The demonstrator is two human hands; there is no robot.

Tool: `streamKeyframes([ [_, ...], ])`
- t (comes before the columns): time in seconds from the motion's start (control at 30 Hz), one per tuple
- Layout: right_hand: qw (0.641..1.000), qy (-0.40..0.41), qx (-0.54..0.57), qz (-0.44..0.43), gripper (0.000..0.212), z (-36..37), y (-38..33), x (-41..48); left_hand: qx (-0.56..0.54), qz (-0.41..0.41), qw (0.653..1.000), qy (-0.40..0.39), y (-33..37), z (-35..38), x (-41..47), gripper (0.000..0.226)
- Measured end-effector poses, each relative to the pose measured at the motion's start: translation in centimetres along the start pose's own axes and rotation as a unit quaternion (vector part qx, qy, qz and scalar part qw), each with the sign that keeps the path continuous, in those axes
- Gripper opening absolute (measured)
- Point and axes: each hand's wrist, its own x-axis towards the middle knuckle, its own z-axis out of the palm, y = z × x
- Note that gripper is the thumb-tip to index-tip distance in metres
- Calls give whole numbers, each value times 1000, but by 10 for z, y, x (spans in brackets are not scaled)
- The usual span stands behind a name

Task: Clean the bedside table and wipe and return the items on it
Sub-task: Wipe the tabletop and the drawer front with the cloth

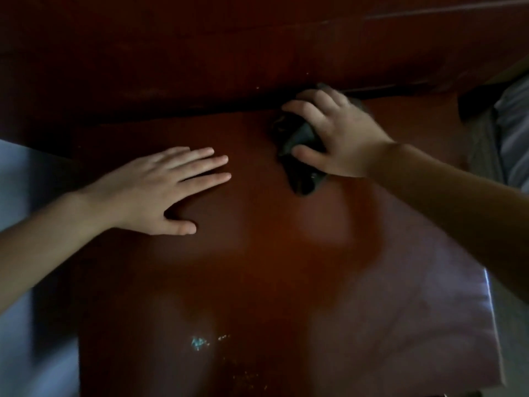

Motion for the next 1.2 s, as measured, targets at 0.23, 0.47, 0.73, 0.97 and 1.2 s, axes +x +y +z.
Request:
streamKeyframes([
  [0.23, 996, -32, 46, -67, 63, 17, -65, -9, 55, -103, 989, -93, 2, 6, -36, 80],
  [0.47, 945, -124, 87, -289, 61, 46, -160, -121, 20, -48, 995, -83, 51, 30, -89, 74],
  [0.73, 992, -122, -30, 3, 74, 9, -91, -115, 54, -56, 993, -84, 66, 35, -121, 56],
  [0.97, 980, -157, 37, -112, 77, 45, -173, -179, 131, 20, 986, -98, 75, 31, -116, 60],
  [1.2, 985, -120, -10, -122, 75, 52, -195, -199, 123, 63, 987, -76, 68, 37, -117, 57],
])
